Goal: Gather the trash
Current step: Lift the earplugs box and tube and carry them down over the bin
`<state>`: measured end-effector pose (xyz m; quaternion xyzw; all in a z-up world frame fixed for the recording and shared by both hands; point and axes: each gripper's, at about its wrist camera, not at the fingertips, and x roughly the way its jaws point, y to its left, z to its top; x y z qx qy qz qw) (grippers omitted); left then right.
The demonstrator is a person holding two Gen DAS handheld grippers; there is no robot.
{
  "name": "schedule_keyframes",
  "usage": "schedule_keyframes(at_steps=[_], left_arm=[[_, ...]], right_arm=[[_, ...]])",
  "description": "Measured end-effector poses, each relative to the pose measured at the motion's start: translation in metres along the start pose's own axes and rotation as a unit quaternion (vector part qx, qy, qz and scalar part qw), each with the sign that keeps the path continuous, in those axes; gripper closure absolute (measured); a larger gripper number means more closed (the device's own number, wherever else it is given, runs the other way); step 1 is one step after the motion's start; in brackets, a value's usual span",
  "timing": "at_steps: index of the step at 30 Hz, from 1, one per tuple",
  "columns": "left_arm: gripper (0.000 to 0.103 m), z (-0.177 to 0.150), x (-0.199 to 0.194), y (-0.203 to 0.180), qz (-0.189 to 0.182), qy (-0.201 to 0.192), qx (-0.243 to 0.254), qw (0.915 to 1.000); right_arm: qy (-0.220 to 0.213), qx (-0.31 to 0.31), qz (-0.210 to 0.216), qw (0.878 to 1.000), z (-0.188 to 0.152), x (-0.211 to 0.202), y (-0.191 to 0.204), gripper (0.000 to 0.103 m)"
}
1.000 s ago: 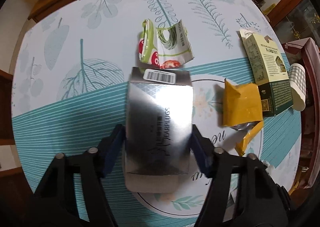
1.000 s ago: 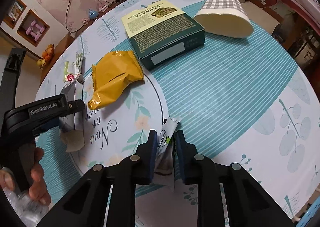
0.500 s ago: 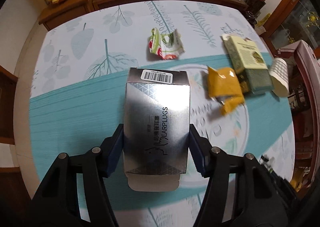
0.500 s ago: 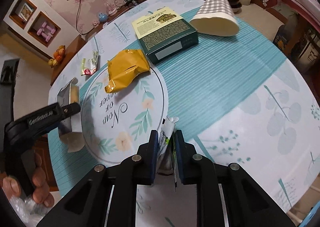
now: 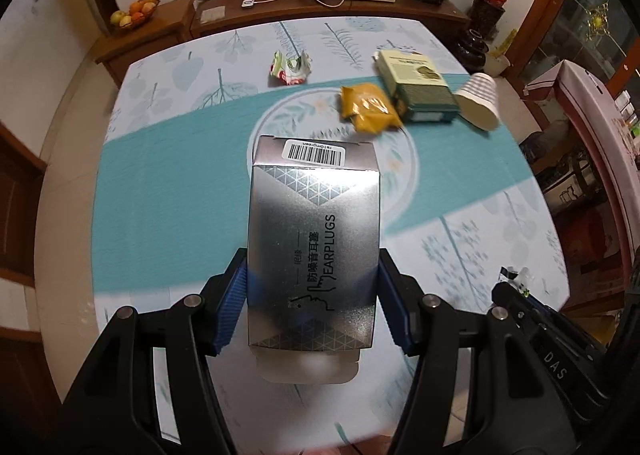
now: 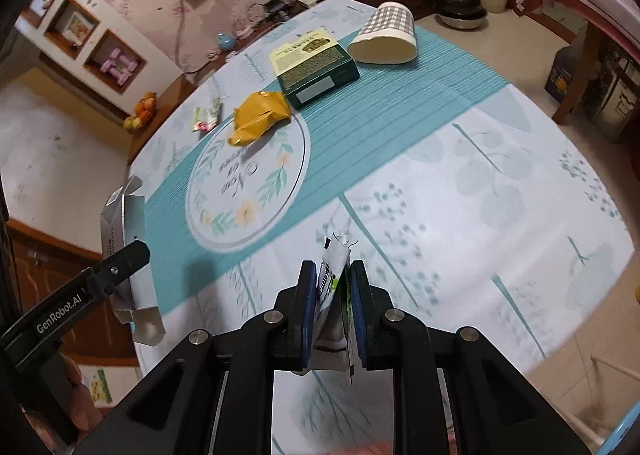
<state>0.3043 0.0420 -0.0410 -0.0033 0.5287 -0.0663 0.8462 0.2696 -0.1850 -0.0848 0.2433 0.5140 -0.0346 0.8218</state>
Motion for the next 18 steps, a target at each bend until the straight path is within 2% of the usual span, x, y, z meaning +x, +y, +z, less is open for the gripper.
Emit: schedule_keyframes(at_steps=[11, 18], left_arm=[[0.045, -0.132, -0.086, -0.06, 0.017, -0.029, -0.044, 0.9985], [0.045, -0.199, -0.109, -0.093, 0.025, -0.017, -0.042, 0.9987]], right_arm=[[-0.003, -0.079, 0.035, 0.996, -0.078, -0.094, -0.058, 0.087], [0.011, -0.113, 0.054, 0.992, -0.128, -0.134, -0.094, 0.087]])
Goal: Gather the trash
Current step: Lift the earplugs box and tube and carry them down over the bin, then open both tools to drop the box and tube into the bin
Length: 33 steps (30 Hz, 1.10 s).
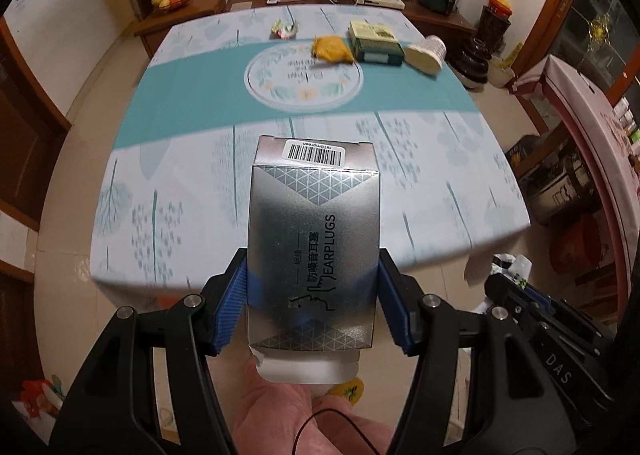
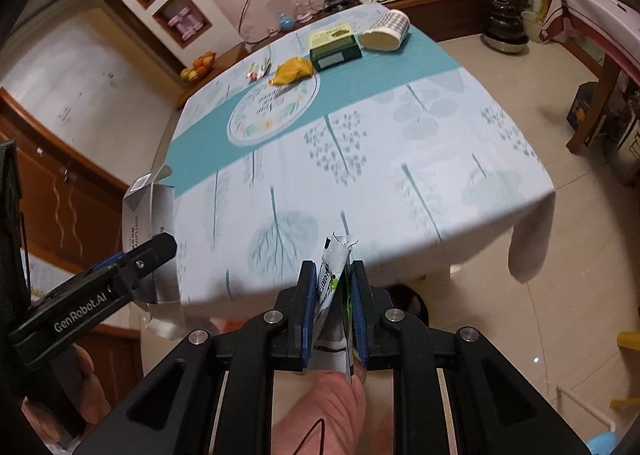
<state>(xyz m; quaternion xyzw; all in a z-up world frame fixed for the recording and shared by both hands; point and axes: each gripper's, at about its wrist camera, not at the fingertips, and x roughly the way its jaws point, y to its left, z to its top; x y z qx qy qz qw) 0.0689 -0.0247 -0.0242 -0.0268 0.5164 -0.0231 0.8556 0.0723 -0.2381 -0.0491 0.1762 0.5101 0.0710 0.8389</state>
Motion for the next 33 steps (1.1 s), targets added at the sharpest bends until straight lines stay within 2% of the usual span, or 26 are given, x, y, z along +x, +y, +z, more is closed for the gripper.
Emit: schedule_keyframes(at_steps=[6, 13, 16, 20, 29, 33], left_arm=[[0.045, -0.043, -0.002, -0.019, -0.001, 0.014, 0.034, 0.9993], [0.045, -0.079, 0.042, -0.032, -0.029, 0.062, 0.059, 0.9959], [0.045, -0.097, 0.069, -0.033, -0.042, 0.075, 0.065, 0.9942], [0.045, -0.121, 0.111, -0.027, -0.048, 0.07, 0.07, 0.9939], [0.044, -0.175, 0.234, -0.01, -0.049, 0.081, 0.079, 0.9923], [0.043, -0.192, 0.28, -0.007, -0.056, 0.082, 0.089, 0.9911]], right_arm=[[0.026, 0.004, 0.011, 1.0, -0.036, -0.001, -0.015, 0.087], [0.062, 0.033, 0.004, 0.998, -0.071, 0.034, -0.036, 0.087], [0.08, 0.051, -0.009, 0.995, -0.088, 0.065, -0.051, 0.087], [0.088, 0.073, -0.025, 0.993, -0.109, 0.106, -0.07, 0.086], [0.1, 0.094, -0.052, 0.989, -0.157, 0.218, -0.105, 0.086], [0.107, 0.102, -0.056, 0.987, -0.175, 0.272, -0.124, 0.081]])
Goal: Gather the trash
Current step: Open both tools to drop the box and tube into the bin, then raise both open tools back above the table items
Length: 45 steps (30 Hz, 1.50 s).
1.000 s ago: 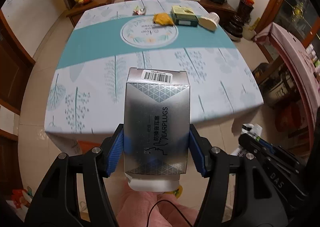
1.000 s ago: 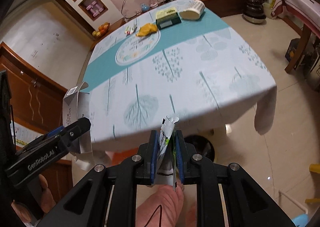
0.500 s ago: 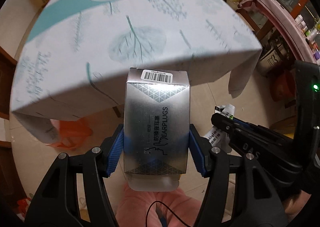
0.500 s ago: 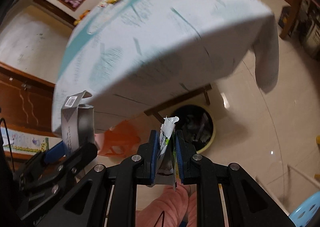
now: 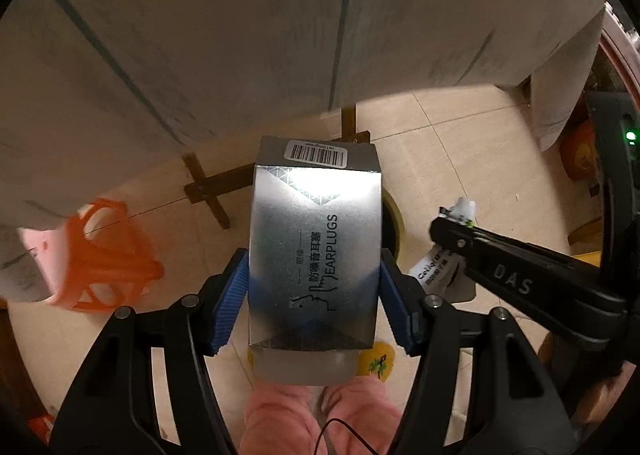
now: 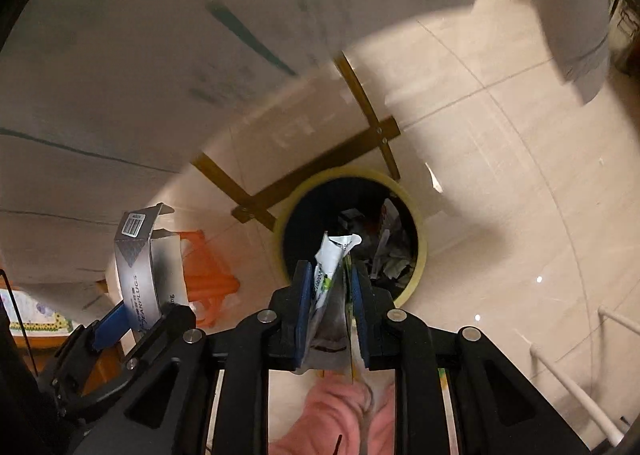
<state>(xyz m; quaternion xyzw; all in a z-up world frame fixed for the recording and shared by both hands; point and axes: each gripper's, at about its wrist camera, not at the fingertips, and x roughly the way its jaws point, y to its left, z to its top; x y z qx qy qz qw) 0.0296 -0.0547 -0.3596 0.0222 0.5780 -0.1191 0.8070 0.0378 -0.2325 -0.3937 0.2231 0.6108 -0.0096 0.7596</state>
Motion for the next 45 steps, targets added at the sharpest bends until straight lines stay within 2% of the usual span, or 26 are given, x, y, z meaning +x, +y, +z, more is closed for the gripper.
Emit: schedule_keyframes(at_steps=[7, 9, 11, 14, 16, 19, 25, 29, 38, 45], left_arm=[[0.041, -0.005, 0.063, 0.01, -0.014, -0.013, 0.01, 0.9998], [0.041, -0.004, 0.077, 0.013, -0.014, -0.011, 0.006, 0.9998], [0.039, -0.003, 0.09, 0.018, -0.011, -0.007, 0.0, 0.9999], [0.029, -0.001, 0.1, 0.023, -0.008, -0.006, -0.009, 0.9999], [0.023, -0.004, 0.105, 0.024, -0.007, -0.006, -0.014, 0.9999], [0.02, -0.002, 0.107, 0.024, -0.002, -0.007, -0.011, 0.9999], [0.017, -0.004, 0.099, 0.014, 0.012, -0.005, -0.003, 0.9999], [0.017, -0.003, 0.085, 0.012, 0.015, -0.003, -0.004, 0.9999], [0.017, 0.004, 0.042, 0.003, 0.013, 0.007, -0.007, 0.9999], [0.017, 0.012, 0.002, -0.001, 0.017, 0.011, -0.008, 0.9998]], right_arm=[[0.006, 0.014, 0.019, 1.0, -0.001, 0.082, -0.029, 0.06], [0.011, 0.016, 0.021, 1.0, 0.0, 0.097, -0.035, 0.046], [0.01, 0.02, 0.021, 1.0, 0.003, 0.112, -0.042, 0.041], [0.006, 0.018, 0.022, 1.0, 0.006, 0.125, -0.048, 0.037], [0.004, 0.017, 0.019, 1.0, 0.008, 0.132, -0.051, 0.036], [0.002, 0.017, 0.02, 1.0, 0.009, 0.136, -0.053, 0.035], [-0.012, 0.014, 0.005, 1.0, 0.007, 0.128, -0.055, 0.033], [-0.015, 0.012, -0.001, 1.0, 0.003, 0.108, -0.052, 0.033], [-0.019, -0.001, -0.034, 0.999, 0.002, 0.065, -0.039, 0.033], [-0.003, -0.008, -0.036, 0.999, 0.005, 0.033, -0.025, 0.033]])
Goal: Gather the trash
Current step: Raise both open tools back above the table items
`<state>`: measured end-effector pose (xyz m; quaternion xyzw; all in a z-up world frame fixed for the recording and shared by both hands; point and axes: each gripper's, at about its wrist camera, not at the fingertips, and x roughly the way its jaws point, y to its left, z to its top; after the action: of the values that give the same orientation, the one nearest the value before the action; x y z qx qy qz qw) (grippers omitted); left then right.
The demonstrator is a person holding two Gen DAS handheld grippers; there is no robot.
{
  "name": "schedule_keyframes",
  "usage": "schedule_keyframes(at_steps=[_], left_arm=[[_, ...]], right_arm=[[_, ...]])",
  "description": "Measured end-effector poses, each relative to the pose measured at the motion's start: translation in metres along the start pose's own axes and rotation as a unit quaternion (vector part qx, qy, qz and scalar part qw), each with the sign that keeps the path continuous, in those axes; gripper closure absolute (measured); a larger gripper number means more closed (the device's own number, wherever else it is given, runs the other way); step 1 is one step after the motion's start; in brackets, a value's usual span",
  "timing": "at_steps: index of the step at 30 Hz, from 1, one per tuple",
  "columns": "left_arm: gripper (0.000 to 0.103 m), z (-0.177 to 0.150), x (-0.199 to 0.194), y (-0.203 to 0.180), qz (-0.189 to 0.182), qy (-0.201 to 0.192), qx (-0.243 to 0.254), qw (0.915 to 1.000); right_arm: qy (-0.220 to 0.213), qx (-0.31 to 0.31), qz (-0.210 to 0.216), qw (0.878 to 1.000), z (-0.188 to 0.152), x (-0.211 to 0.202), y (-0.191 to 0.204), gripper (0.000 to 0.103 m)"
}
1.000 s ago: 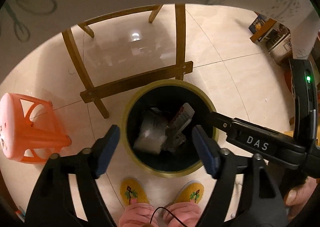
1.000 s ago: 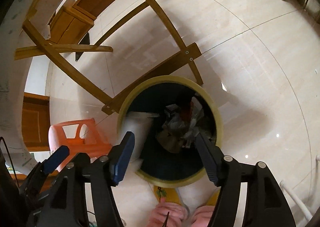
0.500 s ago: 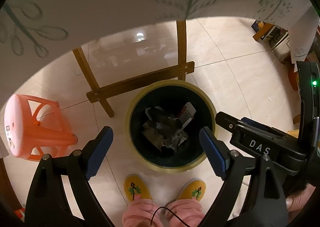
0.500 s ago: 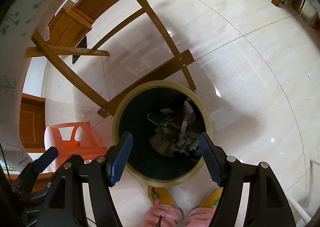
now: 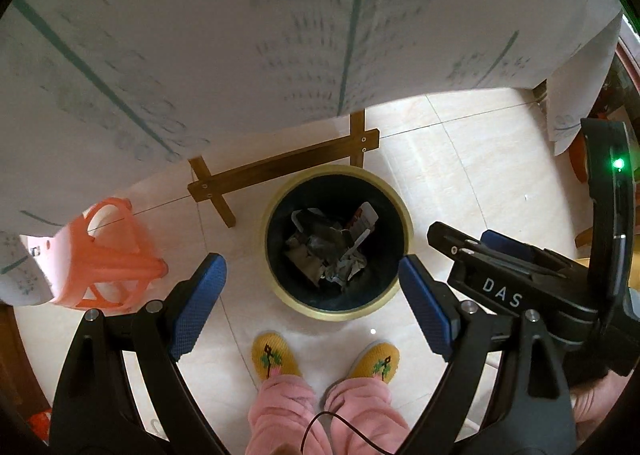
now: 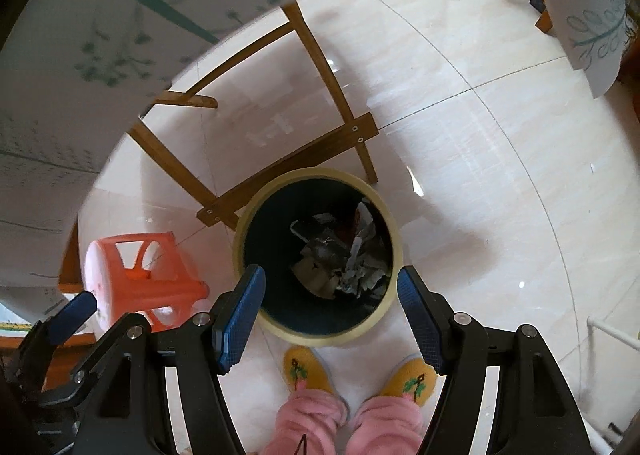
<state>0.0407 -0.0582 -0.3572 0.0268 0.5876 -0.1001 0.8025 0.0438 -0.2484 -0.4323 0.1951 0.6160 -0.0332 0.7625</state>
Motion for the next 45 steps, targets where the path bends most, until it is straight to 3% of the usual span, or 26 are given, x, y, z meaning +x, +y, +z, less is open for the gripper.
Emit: schedule_keyframes(at_steps=[12, 24, 36, 45], left_arm=[[0.017, 0.014, -0.095, 0.004, 0.003, -0.013, -0.009, 0.9999], [0.017, 0.016, -0.196, 0.01, 0.028, -0.022, -0.034, 0.9988], [0.017, 0.051, -0.316, -0.02, 0.059, -0.122, 0.004, 0.9908], [0.017, 0.091, -0.377, -0.028, 0.075, -0.191, 0.009, 0.9787]], right_arm=[[0.017, -0.018, 0.015, 1.0, 0.0, -0.088, 0.028, 0.033], [0.001, -0.055, 0.043, 0.998, -0.002, -0.21, 0.049, 0.033], [-0.065, -0.095, 0.082, 0.99, 0.016, -0.337, 0.072, 0.033], [-0.124, -0.127, 0.109, 0.978, 0.049, -0.395, 0.094, 0.033]])
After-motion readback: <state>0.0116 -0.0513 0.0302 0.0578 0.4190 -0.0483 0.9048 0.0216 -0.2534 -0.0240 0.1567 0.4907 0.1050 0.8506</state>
